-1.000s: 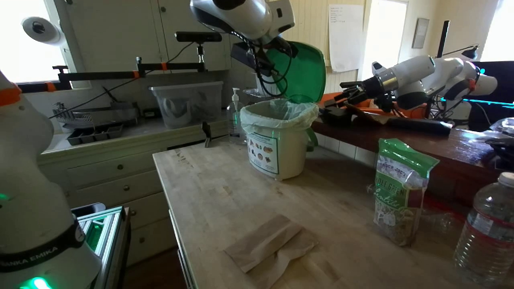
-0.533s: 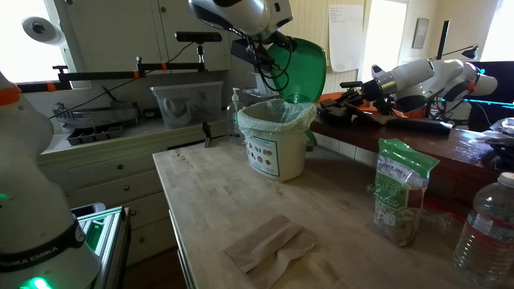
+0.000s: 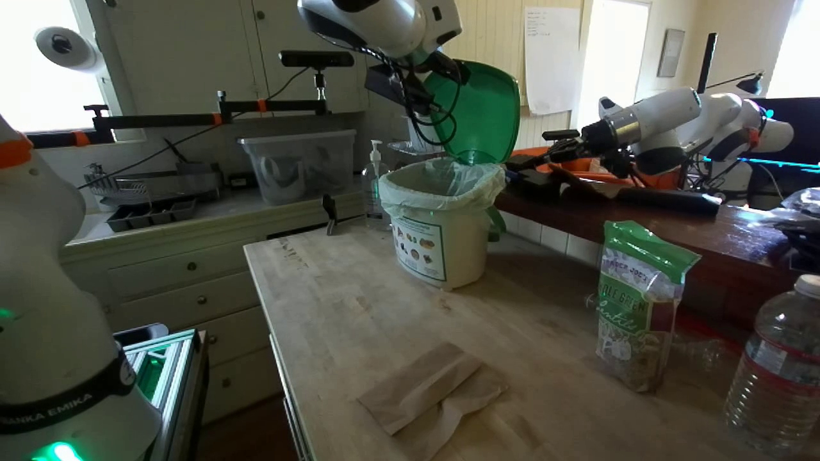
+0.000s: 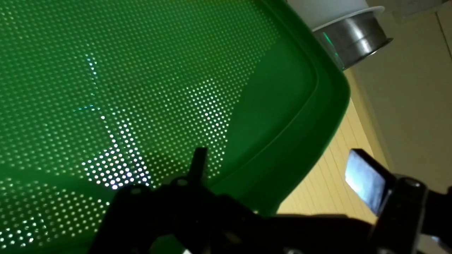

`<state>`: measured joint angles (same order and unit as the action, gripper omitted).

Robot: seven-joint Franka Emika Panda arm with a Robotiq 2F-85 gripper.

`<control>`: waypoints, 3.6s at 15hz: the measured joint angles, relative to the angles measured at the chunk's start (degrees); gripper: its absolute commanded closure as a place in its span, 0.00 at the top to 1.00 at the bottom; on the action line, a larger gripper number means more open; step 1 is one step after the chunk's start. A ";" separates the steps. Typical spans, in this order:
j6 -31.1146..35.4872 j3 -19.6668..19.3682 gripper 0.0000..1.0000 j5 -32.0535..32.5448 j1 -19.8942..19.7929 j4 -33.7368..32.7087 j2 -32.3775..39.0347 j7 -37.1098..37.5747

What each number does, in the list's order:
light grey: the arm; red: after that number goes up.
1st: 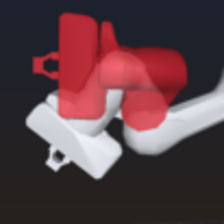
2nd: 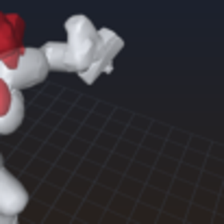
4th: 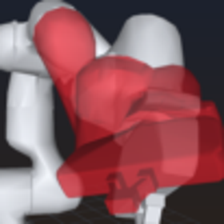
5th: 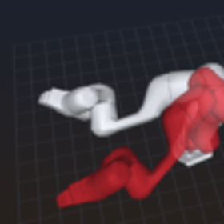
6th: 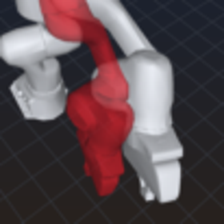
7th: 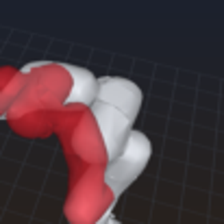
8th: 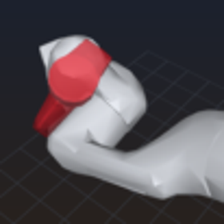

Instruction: Open the trash can then put the plastic inside

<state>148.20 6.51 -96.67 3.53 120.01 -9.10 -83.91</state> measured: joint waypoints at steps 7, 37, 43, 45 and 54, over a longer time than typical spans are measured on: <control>8.41 2.73 1.00 0.02 0.52 4.10 -3.71 1.55; 5.52 10.01 1.00 44.18 -16.18 29.83 -24.66 53.42; -6.34 1.71 1.00 65.95 -14.26 28.17 -25.45 74.24; -8.57 -0.68 1.00 70.71 -12.56 27.61 -25.29 78.83; -8.65 -3.90 1.00 77.08 -8.56 26.66 -19.18 87.27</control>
<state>139.56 2.61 -19.59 -5.02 146.67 -28.28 3.36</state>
